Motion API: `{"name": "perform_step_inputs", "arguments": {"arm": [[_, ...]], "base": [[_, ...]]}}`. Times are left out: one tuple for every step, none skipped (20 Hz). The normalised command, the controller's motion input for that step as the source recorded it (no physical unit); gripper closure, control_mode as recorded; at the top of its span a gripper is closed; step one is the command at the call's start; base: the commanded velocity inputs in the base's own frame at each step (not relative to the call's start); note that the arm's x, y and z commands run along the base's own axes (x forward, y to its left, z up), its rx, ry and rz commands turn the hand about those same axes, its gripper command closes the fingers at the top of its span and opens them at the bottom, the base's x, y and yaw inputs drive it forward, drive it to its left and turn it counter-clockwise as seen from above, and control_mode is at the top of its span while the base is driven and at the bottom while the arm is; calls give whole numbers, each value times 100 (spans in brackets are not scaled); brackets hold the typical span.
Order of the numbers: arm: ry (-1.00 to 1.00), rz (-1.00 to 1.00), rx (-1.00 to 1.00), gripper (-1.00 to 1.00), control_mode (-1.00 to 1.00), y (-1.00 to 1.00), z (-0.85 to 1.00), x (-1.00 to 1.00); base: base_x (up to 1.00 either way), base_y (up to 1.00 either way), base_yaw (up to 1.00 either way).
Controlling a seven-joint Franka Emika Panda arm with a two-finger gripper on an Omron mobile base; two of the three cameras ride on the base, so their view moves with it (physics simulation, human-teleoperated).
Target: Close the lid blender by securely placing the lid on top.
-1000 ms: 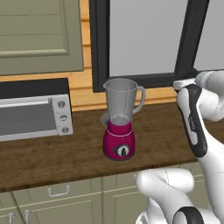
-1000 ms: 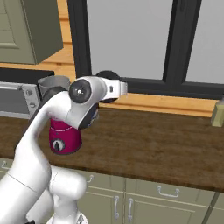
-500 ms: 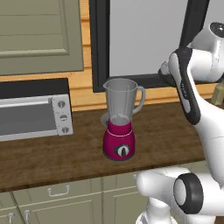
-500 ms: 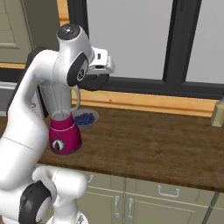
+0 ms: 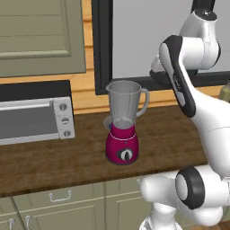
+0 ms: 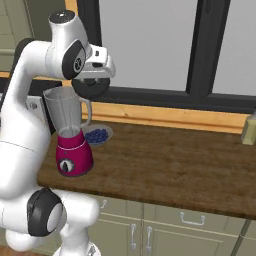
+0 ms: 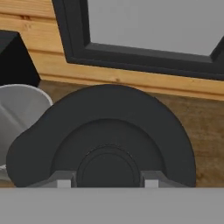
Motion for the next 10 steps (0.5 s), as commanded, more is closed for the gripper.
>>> {"name": "perform_step_inputs", "arguments": {"arm": [[0, -2, 0, 100, -100, 61, 0, 14], [0, -3, 0, 100, -100, 60, 0, 17], [0, -5, 0, 100, -100, 61, 0, 18], [0, -4, 0, 100, -100, 61, 0, 18], [0, -4, 0, 100, -100, 63, 0, 19], [2, -4, 0, 100, -100, 66, 0, 16], [2, -4, 0, 100, -100, 69, 0, 15], [2, -4, 0, 100, -100, 71, 0, 9], [2, -4, 0, 100, -100, 74, 0, 11], [4, -3, 0, 100, -100, 74, 0, 14]], "base": [[0, 0, 0], [0, 0, 0], [0, 0, 0], [0, 0, 0], [0, 0, 0], [0, 0, 0], [0, 0, 0], [0, 0, 0], [0, 0, 0], [0, 0, 0]]}}
